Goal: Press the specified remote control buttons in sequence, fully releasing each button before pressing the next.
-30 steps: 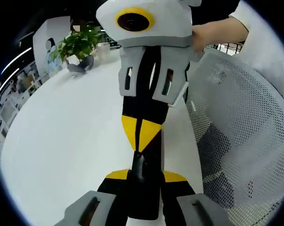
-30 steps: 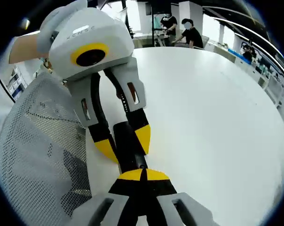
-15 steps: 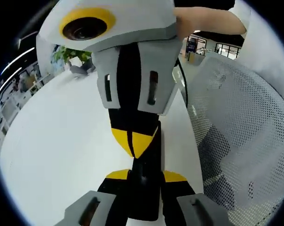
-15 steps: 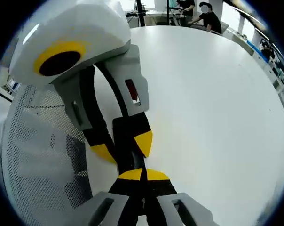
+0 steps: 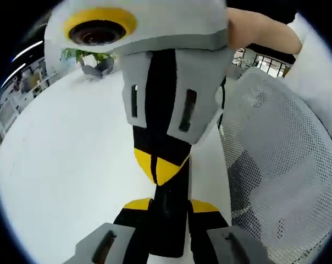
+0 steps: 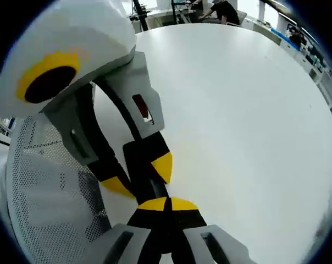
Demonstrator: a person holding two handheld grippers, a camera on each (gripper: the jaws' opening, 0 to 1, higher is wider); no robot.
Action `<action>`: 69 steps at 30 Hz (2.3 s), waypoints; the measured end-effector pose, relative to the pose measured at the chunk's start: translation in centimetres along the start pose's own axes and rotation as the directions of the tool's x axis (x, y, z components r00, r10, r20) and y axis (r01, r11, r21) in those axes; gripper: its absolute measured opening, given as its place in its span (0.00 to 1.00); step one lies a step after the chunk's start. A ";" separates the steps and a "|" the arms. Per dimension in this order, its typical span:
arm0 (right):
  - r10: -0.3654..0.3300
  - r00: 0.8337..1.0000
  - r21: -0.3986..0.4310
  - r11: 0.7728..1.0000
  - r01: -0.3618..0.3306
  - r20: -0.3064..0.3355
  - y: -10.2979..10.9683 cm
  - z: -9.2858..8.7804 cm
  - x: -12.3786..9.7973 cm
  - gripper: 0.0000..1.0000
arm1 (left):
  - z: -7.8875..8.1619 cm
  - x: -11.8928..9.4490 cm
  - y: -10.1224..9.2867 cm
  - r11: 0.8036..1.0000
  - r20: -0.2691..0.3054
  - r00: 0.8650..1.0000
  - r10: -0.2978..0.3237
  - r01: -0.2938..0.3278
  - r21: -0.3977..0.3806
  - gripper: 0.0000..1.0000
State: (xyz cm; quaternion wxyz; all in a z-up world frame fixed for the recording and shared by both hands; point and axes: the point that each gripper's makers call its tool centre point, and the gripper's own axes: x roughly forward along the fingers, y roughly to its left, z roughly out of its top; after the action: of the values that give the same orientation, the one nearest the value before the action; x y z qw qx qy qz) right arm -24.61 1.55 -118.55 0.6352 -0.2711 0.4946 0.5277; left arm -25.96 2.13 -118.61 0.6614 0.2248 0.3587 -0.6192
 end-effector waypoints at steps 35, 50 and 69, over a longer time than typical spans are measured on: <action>-0.070 0.985 -0.342 0.932 0.121 0.160 2.6 0.5 0.2 0.00 | -0.6 -0.1 -0.8 0.994 0.043 0.999 0.015 -0.019 0.103 0.24; -0.073 0.975 -0.390 0.908 0.152 0.210 2.8 1.0 0.4 0.00 | -0.7 -0.1 -0.8 0.994 0.028 1.000 0.013 -0.016 0.109 0.24; -0.056 0.967 -0.373 0.916 0.148 0.247 2.8 1.2 0.5 0.00 | -0.6 -0.2 -0.7 0.998 0.056 0.998 0.004 -0.007 0.061 0.24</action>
State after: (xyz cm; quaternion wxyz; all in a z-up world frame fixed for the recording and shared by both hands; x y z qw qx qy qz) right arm -26.84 3.64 -118.01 0.6489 -0.3539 0.2878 0.6090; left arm -26.78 2.59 -118.75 0.6656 0.2286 0.3202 -0.6342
